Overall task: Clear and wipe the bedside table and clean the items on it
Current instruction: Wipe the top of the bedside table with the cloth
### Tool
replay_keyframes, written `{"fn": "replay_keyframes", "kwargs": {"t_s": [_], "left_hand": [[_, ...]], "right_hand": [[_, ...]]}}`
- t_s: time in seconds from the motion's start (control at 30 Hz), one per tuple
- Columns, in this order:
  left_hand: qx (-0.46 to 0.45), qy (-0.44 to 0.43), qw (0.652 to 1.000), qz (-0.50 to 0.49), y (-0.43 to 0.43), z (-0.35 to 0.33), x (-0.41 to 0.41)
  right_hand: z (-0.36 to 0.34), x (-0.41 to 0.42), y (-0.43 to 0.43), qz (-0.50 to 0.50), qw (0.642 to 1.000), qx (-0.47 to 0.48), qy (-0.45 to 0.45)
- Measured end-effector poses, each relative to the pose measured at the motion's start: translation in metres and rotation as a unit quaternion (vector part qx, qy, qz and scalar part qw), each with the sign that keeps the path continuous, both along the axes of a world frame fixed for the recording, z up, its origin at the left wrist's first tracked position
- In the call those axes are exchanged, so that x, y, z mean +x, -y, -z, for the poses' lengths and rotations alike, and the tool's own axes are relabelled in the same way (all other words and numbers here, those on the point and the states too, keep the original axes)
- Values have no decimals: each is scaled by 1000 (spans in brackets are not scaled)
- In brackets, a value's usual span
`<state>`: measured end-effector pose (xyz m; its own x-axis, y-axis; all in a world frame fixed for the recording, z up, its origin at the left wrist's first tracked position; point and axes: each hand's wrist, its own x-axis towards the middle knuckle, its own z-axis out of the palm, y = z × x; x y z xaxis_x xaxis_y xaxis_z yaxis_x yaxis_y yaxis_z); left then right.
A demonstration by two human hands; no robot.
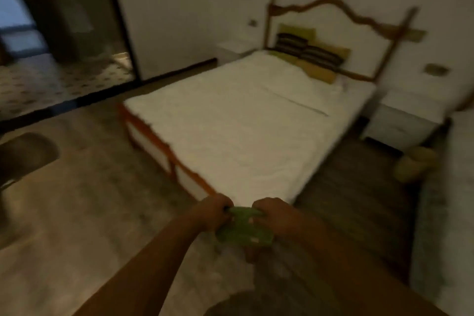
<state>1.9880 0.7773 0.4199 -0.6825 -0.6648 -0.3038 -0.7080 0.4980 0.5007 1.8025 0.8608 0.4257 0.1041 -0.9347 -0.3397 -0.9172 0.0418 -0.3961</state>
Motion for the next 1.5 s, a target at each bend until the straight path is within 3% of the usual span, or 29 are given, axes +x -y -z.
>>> {"fn": "replay_keyframes", "kwargs": {"t_s": [0.27,0.7,0.97,1.13,1.5], "left_hand": [[24,0,973,230,27,9,-260],[51,-14,923,381,160,11,-608],[54,-8,913,405,211,11,-772],[8,6,910,414,251,14,-915],[-1,4,931,364,338,-16,-1145]], "right_hand": [[12,-220,-42,239,971,4,-21],[12,-512,46,403,915,7,27],[16,-675,95,403,915,3,33],[26,-818,137,386,922,-18,26],[-3,-1071,233,346,938,-20,20]]}}
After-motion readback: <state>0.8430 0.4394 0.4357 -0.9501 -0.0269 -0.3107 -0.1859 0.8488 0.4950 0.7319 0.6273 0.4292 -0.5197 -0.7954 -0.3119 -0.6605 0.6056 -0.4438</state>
